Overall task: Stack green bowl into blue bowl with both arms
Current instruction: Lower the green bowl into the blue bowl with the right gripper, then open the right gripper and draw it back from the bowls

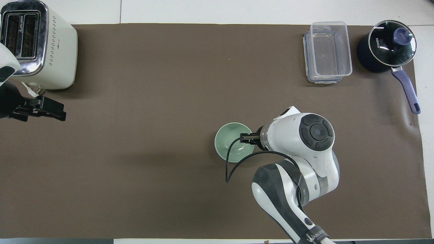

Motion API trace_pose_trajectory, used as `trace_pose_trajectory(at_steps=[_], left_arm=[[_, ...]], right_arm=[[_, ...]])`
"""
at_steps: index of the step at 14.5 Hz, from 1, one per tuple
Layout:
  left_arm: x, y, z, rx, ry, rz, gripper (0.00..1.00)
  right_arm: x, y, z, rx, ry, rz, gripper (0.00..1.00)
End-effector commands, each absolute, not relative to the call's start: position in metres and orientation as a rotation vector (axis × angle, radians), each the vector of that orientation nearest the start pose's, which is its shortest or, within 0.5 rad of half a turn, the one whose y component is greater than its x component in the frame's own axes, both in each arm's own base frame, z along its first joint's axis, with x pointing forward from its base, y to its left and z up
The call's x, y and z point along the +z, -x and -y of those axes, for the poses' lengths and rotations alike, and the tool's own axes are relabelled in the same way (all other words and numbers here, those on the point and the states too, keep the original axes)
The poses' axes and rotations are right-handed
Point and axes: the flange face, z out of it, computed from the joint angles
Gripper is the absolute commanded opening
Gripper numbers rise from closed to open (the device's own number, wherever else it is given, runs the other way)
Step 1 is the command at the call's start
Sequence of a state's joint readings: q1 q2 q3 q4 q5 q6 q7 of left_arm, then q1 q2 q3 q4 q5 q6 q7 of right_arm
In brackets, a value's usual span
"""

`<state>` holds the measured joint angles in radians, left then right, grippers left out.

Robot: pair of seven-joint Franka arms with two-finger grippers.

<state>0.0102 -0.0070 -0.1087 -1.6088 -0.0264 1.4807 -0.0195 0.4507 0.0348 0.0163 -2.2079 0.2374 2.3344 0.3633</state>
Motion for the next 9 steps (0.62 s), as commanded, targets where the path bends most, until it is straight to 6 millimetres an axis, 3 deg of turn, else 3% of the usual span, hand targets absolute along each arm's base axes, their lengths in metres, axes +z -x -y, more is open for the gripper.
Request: trace_pose_trajectory(at_steps=[1, 5, 9], left_arm=[[0.602, -0.537, 0.056, 0.198, 3.136, -0.111, 1.0], [0.602, -0.537, 0.056, 0.198, 3.136, -0.111, 1.0], [0.602, -0.537, 0.057, 0.198, 3.136, -0.114, 1.0]], right_arm=[[0.403, -0.489, -0.225, -0.045, 2.917, -0.128, 1.0], [0.437, -0.503, -0.148, -0.088, 2.932, -0.232, 1.0], [0.453, -0.513, -0.094, -0.13, 3.017, -0.243, 1.0]])
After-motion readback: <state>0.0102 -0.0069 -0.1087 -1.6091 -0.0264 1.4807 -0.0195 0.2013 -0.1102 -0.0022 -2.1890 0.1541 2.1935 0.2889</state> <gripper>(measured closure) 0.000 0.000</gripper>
